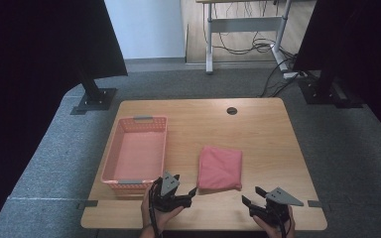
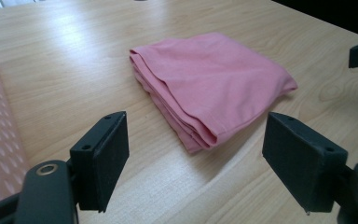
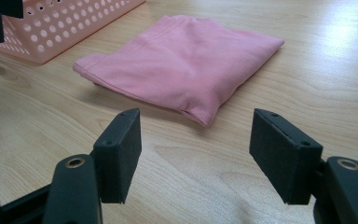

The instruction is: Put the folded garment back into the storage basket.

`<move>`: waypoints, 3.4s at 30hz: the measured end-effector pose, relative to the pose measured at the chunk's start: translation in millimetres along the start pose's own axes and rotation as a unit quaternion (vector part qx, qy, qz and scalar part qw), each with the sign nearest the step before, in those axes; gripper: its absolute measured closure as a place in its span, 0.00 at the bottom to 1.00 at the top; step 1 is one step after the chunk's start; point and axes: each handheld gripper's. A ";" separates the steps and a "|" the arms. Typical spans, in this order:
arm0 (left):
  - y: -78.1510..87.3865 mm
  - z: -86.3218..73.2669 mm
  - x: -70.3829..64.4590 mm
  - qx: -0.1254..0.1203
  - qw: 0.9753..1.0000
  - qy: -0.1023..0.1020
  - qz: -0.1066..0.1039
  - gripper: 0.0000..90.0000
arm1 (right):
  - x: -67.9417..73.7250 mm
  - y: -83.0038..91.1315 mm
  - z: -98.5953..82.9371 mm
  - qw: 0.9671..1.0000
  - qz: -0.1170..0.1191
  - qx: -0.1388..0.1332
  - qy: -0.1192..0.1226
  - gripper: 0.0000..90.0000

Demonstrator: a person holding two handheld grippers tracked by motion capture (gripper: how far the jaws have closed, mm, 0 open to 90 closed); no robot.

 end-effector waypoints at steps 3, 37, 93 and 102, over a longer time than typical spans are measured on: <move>-3.2 2.3 1.2 0.003 1.000 -0.002 0.005 0.24 | -1.2 1.6 1.1 1.000 0.000 -0.004 0.001 0.38; -21.3 22.7 6.6 0.005 1.000 0.013 0.018 0.28 | -2.9 0.8 0.3 1.000 0.001 0.000 0.006 0.39; -58.8 37.0 19.9 0.020 0.999 0.030 0.034 0.28 | -3.8 -1.4 -0.8 1.000 0.009 -0.002 -0.001 0.38; -64.7 41.2 17.0 0.025 0.999 0.024 0.037 0.27 | -4.0 -1.2 -0.8 1.000 0.010 -0.003 -0.002 0.38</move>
Point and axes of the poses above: each handheld gripper's, and its own axes: y roughly backward along the jaws, z roughly out of its top, x roughly to its left, and after that the axes turned 3 degrees about z, right-handed
